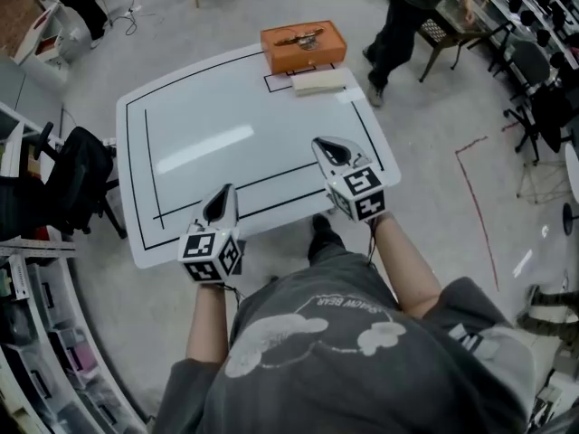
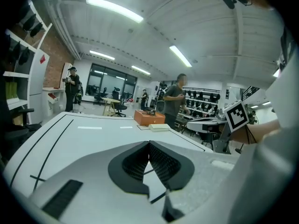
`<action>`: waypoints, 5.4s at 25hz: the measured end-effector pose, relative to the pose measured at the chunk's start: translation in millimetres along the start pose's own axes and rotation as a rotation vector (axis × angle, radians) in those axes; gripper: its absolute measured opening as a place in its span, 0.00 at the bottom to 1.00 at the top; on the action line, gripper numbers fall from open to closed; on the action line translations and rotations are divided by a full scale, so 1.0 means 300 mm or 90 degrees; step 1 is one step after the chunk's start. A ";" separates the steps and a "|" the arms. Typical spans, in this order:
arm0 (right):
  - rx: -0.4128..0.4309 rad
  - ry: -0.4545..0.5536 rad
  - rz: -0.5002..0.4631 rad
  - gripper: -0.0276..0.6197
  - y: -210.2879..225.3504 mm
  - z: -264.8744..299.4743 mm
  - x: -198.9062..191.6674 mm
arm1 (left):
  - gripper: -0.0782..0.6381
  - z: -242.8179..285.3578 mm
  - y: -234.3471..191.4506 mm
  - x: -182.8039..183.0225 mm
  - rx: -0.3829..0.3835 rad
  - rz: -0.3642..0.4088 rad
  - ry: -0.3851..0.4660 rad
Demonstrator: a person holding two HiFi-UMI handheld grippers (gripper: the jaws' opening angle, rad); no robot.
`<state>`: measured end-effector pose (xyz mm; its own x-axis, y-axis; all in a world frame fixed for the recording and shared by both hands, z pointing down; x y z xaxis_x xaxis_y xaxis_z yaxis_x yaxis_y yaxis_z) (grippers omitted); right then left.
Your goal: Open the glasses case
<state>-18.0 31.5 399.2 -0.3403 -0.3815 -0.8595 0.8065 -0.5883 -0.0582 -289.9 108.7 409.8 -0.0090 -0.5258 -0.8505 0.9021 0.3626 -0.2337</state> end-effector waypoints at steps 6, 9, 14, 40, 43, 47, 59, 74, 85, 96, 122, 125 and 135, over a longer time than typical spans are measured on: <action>0.030 -0.002 -0.021 0.05 0.230 0.124 0.036 | 0.11 0.188 0.039 0.091 0.033 -0.004 -0.002; 0.040 -0.007 -0.023 0.05 0.330 0.177 0.044 | 0.11 0.279 0.056 0.131 0.049 -0.007 -0.005; 0.046 -0.007 -0.027 0.05 0.476 0.245 0.072 | 0.11 0.429 0.095 0.217 0.053 0.000 -0.007; 0.093 -0.056 -0.045 0.05 0.907 0.495 0.021 | 0.11 1.064 0.230 0.348 0.032 0.066 -0.150; 0.096 -0.062 -0.045 0.05 0.919 0.520 0.014 | 0.11 1.104 0.225 0.331 0.040 0.068 -0.180; 0.096 -0.065 -0.055 0.05 0.936 0.543 0.011 | 0.11 1.148 0.207 0.309 0.057 0.058 -0.207; 0.110 -0.083 -0.065 0.05 0.950 0.572 -0.005 | 0.11 1.195 0.191 0.279 0.073 0.032 -0.229; 0.223 -0.118 -0.299 0.50 0.889 0.610 -0.023 | 0.11 1.210 0.194 0.265 0.081 0.040 -0.229; 0.233 -0.138 -0.426 0.46 0.862 0.637 -0.048 | 0.11 1.199 0.203 0.285 0.086 0.042 -0.225; 0.274 -0.150 -0.392 0.45 0.880 0.644 -0.034 | 0.11 1.201 0.205 0.274 0.094 0.038 -0.228; 0.213 -0.102 -0.317 0.15 0.957 0.670 0.091 | 0.11 1.215 0.197 0.264 0.095 0.022 -0.226; 0.195 -0.101 -0.309 0.17 0.956 0.680 0.093 | 0.11 1.217 0.193 0.262 0.093 0.021 -0.222; 0.142 -0.092 -0.305 0.24 0.947 0.624 0.122 | 0.11 1.179 0.193 0.279 0.084 0.015 -0.201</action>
<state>107.9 -283.1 446.3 -0.7197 -0.1192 -0.6839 0.4290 -0.8509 -0.3032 -85.9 -186.4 491.9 0.1286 -0.7384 -0.6619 0.9486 0.2861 -0.1349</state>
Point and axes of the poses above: the fingertips, and each gripper's own axes: z forward along the fingers, y to its right, x out of its top, the point moved 9 cm from there along -z, backward along the fingers, and after that the axes turned 8 degrees about -y, right-handed, at the moved point
